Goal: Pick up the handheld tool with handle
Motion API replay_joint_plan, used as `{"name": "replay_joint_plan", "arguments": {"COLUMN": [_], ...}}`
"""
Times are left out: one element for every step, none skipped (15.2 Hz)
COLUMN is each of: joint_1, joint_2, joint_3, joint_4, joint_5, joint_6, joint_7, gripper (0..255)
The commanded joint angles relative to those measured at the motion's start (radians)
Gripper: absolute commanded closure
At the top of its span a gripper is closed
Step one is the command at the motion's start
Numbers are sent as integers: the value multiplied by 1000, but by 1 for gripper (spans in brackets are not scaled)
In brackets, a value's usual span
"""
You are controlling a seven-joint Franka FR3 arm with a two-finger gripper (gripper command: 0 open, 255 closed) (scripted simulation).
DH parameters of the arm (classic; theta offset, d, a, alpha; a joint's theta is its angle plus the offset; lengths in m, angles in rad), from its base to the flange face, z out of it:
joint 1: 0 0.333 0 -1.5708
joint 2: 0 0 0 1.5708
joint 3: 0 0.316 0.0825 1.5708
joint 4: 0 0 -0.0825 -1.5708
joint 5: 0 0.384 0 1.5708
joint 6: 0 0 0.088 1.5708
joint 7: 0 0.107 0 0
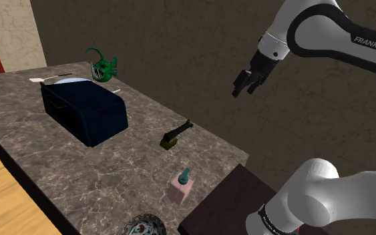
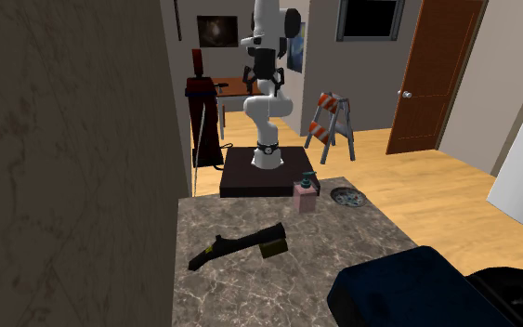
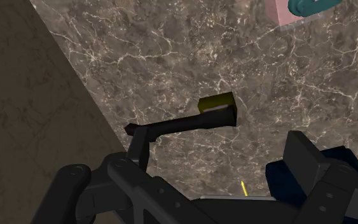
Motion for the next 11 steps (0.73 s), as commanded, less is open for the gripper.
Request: {"name": "replay_joint_plan", "arguments": {"joint_1": [0,-7,-14,-20,-27,-34,-41,-47,-54,-61,-68], "joint_2": [0,22,46,71,97,124,153,183,214,245,278], "joint_3": [0,8,16,24,32,40,47,54,61,68,73], "joint_4": [0,-12,-23,-32,-39,-45,-49,-52,-54,-54,-52], "joint_5": [0,4,8,12,15,18,20,22,24,25,25], "joint_6": [0,31,62,93,124,154,184,214,243,271,299], "joint_7": [0,30,61,91,121,151,181,210,240,269,299], "gripper": [0,0,0,0,0,0,0,0,0,0,0]}}
